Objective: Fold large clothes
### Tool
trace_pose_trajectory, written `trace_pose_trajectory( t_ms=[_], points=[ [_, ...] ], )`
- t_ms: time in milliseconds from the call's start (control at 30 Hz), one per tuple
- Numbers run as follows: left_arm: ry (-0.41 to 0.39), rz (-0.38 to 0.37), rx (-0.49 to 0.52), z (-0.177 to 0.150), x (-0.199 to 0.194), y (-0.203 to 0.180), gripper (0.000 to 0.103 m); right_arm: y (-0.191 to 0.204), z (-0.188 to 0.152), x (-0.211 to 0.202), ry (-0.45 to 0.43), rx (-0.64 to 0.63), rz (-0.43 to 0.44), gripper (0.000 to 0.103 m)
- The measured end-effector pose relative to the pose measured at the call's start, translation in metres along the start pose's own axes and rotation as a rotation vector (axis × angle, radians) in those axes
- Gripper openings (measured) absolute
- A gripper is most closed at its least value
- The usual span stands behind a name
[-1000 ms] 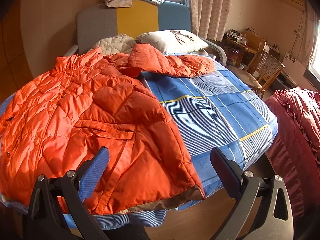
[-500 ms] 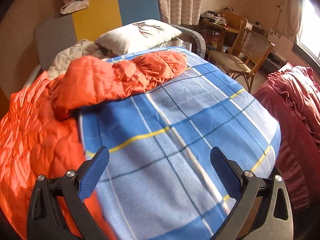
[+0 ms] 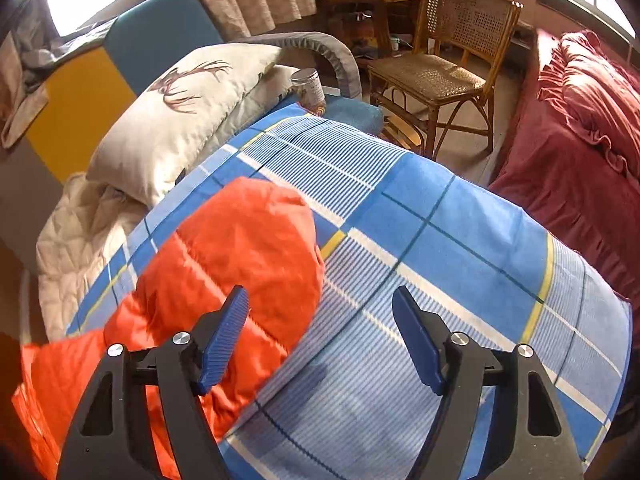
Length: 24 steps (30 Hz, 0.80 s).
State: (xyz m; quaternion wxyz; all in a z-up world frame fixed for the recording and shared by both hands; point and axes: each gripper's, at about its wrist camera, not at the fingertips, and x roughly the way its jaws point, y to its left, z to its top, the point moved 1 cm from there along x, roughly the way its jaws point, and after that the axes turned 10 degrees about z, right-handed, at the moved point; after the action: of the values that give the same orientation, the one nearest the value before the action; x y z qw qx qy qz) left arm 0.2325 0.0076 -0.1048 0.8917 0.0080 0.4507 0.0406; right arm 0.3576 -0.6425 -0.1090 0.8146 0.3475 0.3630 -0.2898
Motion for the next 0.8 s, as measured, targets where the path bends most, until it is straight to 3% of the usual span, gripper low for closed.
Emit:
trace_pose_trajectory(
  t_ms=[133,200,267,367,467,567,700,733,767,800],
  points=[
    [0.03,0.026,-0.001,0.0,0.014,0.0,0.087,0.0,0.014,0.023,0.044,0.035,0.03,0.074],
    [0.035,0.039,0.011,-0.001,0.018,-0.003,0.087,-0.001,0.015,0.031,0.063,0.047,0.041,0.065],
    [0.032,0.044,0.016,-0.003,0.019,-0.005,0.087,-0.001,0.017,0.032,0.069,0.051,0.068,0.038],
    [0.038,0.041,0.017,-0.008,0.02,-0.003,0.087,-0.001,0.016,0.029,0.063,0.009,0.052,0.016],
    [0.046,0.03,0.021,-0.016,0.021,-0.001,0.087,-0.011,0.017,0.021,0.048,-0.011,0.015,0.001],
    [0.034,0.026,0.049,-0.023,0.018,-0.001,0.087,-0.031,0.017,0.01,0.036,0.003,-0.017,0.0],
    [0.03,0.015,0.042,-0.025,0.015,0.001,0.087,-0.057,0.015,-0.003,0.026,0.096,0.066,0.001],
    [0.028,0.015,0.041,-0.025,0.015,0.001,0.087,-0.06,0.014,-0.006,0.016,0.113,0.081,0.007],
    [0.027,0.017,0.043,-0.025,0.014,0.001,0.087,-0.061,0.014,-0.008,0.005,0.128,0.087,0.033],
    [0.026,0.018,0.045,-0.025,0.014,0.001,0.087,-0.063,0.013,-0.009,0.005,0.148,0.105,0.05]
  ],
)
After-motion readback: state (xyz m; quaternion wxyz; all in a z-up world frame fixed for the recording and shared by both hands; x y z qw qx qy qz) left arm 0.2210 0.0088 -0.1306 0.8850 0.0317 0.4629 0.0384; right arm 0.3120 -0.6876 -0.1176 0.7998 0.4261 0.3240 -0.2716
